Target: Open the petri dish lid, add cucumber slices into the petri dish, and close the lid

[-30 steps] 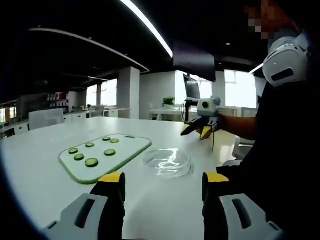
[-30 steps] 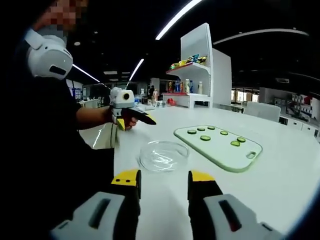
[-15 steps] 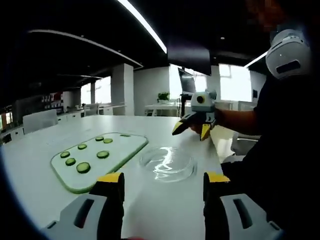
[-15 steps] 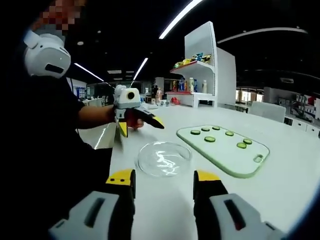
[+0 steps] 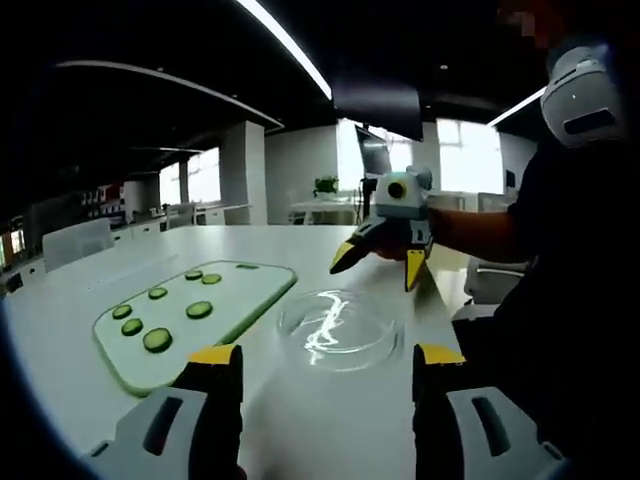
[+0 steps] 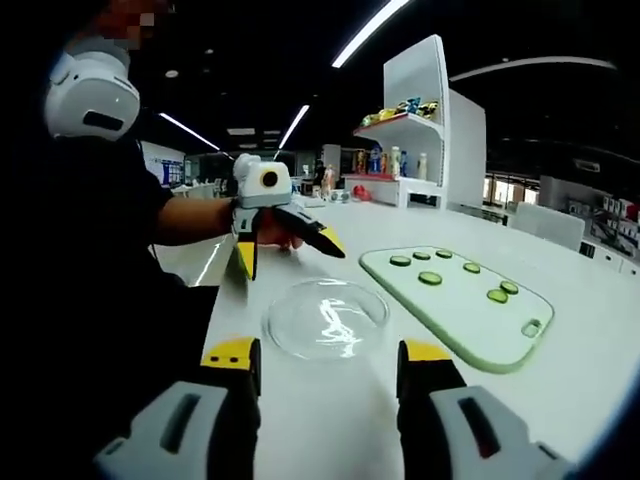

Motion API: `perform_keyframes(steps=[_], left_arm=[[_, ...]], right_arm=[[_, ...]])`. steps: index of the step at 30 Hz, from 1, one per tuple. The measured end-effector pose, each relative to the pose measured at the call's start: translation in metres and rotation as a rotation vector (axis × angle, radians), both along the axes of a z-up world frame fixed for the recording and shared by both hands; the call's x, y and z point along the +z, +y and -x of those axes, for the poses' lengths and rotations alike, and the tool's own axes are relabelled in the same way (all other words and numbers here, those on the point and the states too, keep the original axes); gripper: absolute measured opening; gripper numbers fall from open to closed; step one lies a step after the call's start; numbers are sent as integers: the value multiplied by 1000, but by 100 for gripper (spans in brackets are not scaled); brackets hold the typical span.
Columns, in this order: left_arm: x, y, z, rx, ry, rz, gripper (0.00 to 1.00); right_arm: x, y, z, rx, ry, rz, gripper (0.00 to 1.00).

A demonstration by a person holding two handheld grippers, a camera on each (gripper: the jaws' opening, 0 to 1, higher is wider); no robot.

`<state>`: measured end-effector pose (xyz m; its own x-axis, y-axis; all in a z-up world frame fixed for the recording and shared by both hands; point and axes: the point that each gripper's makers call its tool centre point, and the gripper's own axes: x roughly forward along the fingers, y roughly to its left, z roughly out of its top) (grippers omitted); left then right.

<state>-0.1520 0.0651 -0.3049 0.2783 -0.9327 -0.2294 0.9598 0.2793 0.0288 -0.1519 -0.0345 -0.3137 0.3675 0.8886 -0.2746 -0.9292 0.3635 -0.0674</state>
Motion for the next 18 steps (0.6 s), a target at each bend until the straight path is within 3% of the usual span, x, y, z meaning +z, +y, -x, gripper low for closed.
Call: perform_keyframes(steps=[18], left_arm=[[-11,-26,1,-75,-5,-47,70]], right_arm=[[-10,16,-6,48,8,42,60]])
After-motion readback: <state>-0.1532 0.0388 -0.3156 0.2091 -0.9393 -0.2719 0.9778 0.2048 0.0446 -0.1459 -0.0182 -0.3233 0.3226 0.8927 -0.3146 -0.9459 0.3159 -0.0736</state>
